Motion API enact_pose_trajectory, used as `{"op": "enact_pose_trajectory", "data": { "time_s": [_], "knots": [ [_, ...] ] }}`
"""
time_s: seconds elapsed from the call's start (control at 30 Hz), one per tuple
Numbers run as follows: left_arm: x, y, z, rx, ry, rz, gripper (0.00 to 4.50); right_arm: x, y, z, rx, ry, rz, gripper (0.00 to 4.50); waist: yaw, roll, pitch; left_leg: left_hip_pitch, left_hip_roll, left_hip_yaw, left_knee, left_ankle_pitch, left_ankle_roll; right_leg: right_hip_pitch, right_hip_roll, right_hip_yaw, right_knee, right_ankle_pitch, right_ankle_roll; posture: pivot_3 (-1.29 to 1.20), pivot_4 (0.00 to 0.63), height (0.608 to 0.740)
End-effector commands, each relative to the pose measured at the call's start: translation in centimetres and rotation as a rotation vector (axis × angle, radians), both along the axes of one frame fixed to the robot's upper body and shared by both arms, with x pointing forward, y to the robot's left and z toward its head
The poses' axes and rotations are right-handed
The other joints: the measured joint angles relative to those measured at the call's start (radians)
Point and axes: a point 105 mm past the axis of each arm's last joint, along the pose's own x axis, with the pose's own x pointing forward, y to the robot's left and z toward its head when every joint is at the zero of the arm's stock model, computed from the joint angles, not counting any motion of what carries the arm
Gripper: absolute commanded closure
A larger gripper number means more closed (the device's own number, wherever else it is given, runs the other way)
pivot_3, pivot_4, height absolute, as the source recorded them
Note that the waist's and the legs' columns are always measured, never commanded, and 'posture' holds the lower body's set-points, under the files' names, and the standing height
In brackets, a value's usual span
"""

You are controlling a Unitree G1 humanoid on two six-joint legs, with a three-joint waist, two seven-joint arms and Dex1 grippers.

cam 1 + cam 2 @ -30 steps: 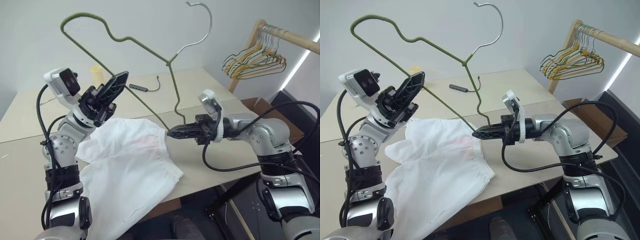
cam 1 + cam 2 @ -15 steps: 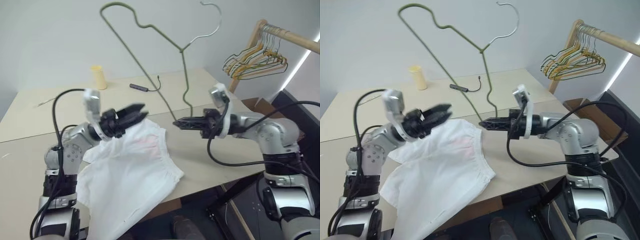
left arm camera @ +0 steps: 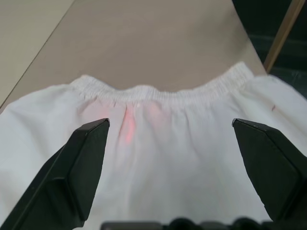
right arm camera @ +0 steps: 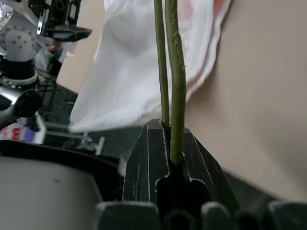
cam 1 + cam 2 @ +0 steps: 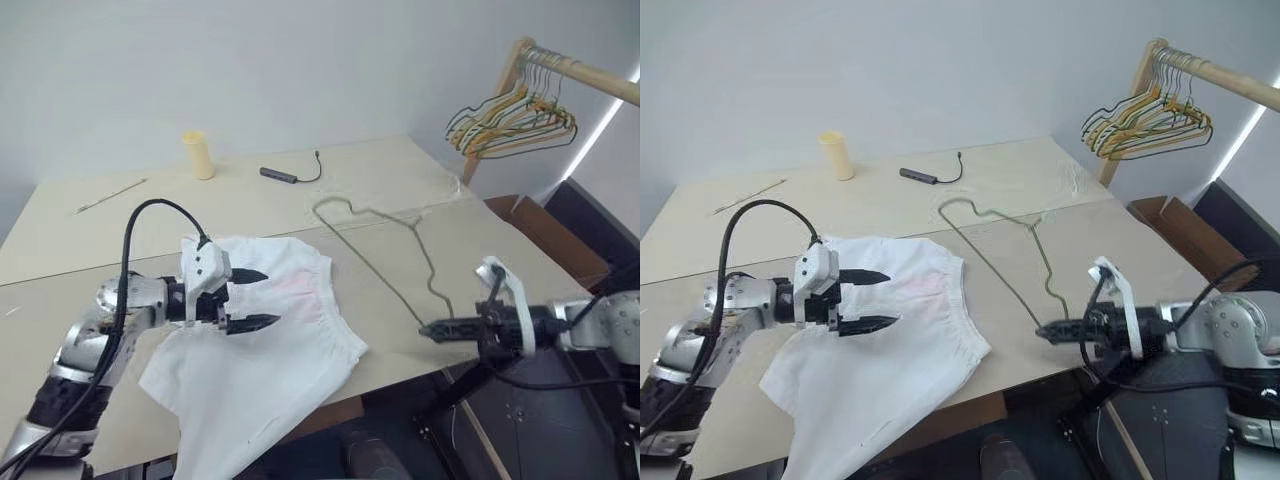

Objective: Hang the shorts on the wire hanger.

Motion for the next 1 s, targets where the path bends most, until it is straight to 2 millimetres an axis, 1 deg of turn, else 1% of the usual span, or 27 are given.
{"op": "enact_pose_trajectory", "data": {
  "time_s": [0.03,0.13,0.23,0.37,0.53,0.67,0.83,1.0],
  "knots": [
    [-1.0,-0.1,0.6,0.028,-0.021,-0.072,0.03,-1.3,-1.3,-0.7,0.010,0.149,0.000,4.50,0.000,0.000,0.001,0.000,0.000,0.001,0.000,0.000,0.000,0.000,0.000,0.001,0.000,0.000,0.000,-0.23,0.000,0.740],
    [-1.2,-0.1,0.5,0.035,-0.020,-0.080,0.03,-1.0,-2.0,-1.6,-0.019,0.209,-0.011,4.50,-0.005,-0.002,0.002,0.001,0.001,0.002,0.000,0.000,0.000,0.000,0.001,0.002,0.000,0.000,0.000,-0.23,0.000,0.740],
    [-1.2,-0.1,0.6,0.046,-0.023,-0.085,0.03,0.1,-2.3,-2.4,-0.030,0.223,-0.031,4.50,-0.009,0.000,0.003,0.001,0.001,0.002,0.000,0.000,0.000,0.001,0.001,0.006,0.001,0.000,0.001,-0.21,0.000,0.740],
    [-1.7,0.1,0.6,0.059,-0.011,-0.088,0.03,1.5,-2.0,-3.1,-0.026,0.207,-0.026,4.50,-0.009,0.000,0.004,0.001,0.001,0.003,0.000,0.000,0.000,-0.001,0.002,0.008,0.001,0.000,0.002,-0.21,0.000,0.740],
    [-2.7,0.8,0.2,0.092,0.008,-0.074,0.03,2.3,-1.3,-4.2,-0.028,0.202,-0.008,4.50,-0.002,0.000,0.004,0.001,0.001,0.002,0.000,0.000,0.001,-0.003,0.001,0.008,0.000,0.000,0.003,-0.19,0.000,0.740],
    [-2.9,0.8,0.0,0.099,0.009,-0.059,0.03,2.6,-0.8,-4.2,-0.008,0.190,0.006,4.50,0.005,0.001,0.004,0.000,0.000,0.002,0.001,-0.001,0.001,-0.002,0.000,0.008,0.000,0.000,0.003,-0.18,0.000,0.740],
    [-2.9,0.8,0.0,0.089,0.010,-0.043,0.03,2.9,-0.6,-3.4,0.033,0.149,0.020,4.50,0.009,0.001,0.004,0.001,0.000,0.002,0.001,-0.001,0.001,-0.002,0.001,0.008,0.001,0.000,0.003,-0.18,0.000,0.740],
    [-3.0,0.8,-0.2,0.086,0.013,-0.036,0.03,2.6,-0.6,-3.2,0.026,0.128,0.053,4.50,0.009,0.001,0.004,0.001,0.000,0.002,0.001,-0.001,0.001,-0.002,0.001,0.008,0.001,0.000,0.003,-0.18,0.000,0.740]
  ]
}}
